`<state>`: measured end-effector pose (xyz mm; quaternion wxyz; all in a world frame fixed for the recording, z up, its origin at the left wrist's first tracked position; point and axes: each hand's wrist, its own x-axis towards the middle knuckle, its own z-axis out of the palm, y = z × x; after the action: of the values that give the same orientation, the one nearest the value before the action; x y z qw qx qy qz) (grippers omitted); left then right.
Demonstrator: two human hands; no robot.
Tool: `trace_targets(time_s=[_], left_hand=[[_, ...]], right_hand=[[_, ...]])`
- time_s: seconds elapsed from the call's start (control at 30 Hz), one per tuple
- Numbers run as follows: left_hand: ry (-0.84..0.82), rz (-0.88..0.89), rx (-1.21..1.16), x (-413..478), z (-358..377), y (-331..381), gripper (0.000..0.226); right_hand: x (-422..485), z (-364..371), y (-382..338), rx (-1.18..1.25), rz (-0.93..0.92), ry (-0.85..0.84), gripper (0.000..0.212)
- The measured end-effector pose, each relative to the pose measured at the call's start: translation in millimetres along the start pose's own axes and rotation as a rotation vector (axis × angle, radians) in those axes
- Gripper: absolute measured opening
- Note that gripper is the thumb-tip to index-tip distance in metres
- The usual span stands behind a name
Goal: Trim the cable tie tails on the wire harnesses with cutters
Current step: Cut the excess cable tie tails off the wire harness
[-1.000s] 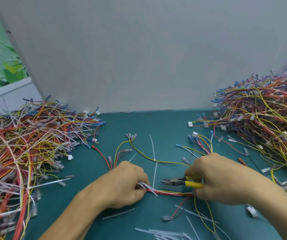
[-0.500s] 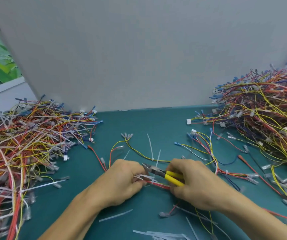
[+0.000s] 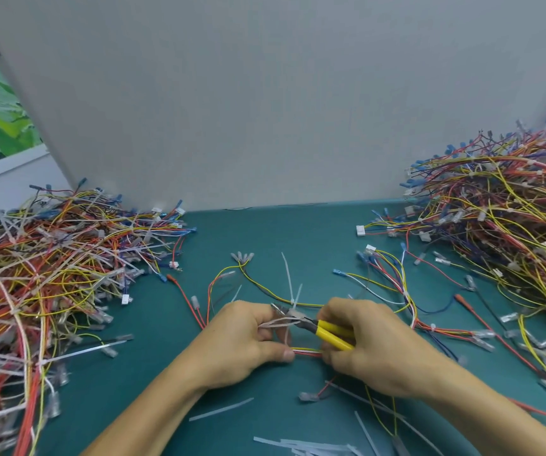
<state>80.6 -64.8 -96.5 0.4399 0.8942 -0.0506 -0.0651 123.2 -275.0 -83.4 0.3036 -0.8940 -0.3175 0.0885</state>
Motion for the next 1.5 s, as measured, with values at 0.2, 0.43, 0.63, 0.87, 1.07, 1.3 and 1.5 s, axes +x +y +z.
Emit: trace_targets(time_s=[0.2,0.43,0.63,0.87,1.07,1.3,1.5], left_hand=[[0.006,0.004,0.024,-2.7,-1.8,2.4,0.015],[0.022,0.07,-0.151,-6.0,-6.3,7.5,0.019],[0.03,0.077,-0.208,-4.6,-5.9,7.2,0.017],[0.046,0.074,-0.184,-4.1,-7.1,5.3,0.018],[0.044,0.062,-0.189,-3.8,-6.6,6.7,0.021],[0.044,0.068,-0.204,-2.9,-6.6,5.4,0.018],[0.04,0.082,-0.239,-2.0,-6.1,2.6,0.018]], right_hand=[[-5.6,-44.0,-4.4,-0.133,-0.037,-0.009,0.015],[-17.1,-57.5,-10.8,-0.517,0.024,-0.107,0.019],[-16.2,-30.8,-19.8,-0.549,0.008,-0.135,0.013],[-14.4,-22.4,-21.7,-0.577,-0.005,-0.091,0.01],[-14.5,-25.1,-21.7,-0.574,0.009,-0.125,0.012],[-13.0,-19.1,-21.9,-0.591,-0.002,-0.11,0.006],[-11.9,-16.9,-19.4,-0.641,-0.007,-0.127,0.006]])
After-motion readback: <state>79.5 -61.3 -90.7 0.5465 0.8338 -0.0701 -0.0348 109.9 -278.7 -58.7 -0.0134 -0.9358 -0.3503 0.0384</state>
